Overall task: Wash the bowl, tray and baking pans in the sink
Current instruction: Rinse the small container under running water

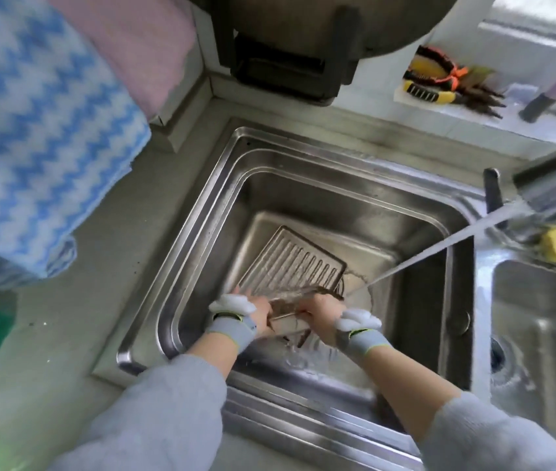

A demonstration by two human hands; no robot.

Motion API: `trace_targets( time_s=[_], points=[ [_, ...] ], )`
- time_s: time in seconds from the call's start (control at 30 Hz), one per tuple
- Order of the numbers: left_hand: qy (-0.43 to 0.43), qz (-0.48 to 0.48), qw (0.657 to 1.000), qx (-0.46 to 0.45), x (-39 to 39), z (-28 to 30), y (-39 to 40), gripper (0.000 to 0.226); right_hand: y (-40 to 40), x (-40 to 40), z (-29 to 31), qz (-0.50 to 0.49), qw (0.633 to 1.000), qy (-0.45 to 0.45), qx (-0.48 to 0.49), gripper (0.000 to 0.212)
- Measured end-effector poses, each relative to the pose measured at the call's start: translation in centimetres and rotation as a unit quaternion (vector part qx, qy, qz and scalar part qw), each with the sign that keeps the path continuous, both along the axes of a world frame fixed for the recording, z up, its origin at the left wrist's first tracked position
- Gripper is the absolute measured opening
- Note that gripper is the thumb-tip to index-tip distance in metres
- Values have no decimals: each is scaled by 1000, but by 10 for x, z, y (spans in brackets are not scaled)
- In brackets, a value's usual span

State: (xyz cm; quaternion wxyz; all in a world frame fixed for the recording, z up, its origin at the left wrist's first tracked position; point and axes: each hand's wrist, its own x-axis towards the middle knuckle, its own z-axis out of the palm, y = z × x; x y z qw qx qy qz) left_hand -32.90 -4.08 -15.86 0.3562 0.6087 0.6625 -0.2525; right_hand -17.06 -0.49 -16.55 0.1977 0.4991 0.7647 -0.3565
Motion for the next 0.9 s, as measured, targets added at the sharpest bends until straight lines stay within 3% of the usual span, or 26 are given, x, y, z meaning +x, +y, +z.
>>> trace_targets(
  time_s=[0.17,0.3,0.4,0.53,0.7,0.8,0.9],
  points=[
    [-203,74,975,57,8,70,9,35,3,29,56,-86,995,41,-7,22],
    [-268,106,954,86,27,102,15,12,7,48,88,-138,987,76,45,22],
    [-312,177,925,129,48,113,19,27,9,61,109,-202,973,96,60,31],
    [-302,284,884,214,90,134,30,47,10,81,126,-268,950,154,41,37],
    [-295,341,870,201,121,147,44,46,8,75,134,-343,907,243,30,35],
    [-285,329,867,241,140,151,45,44,17,80,131,-370,895,250,15,36],
    [-297,289,866,280,155,149,34,40,36,92,125,-391,898,200,-33,40]
  ],
)
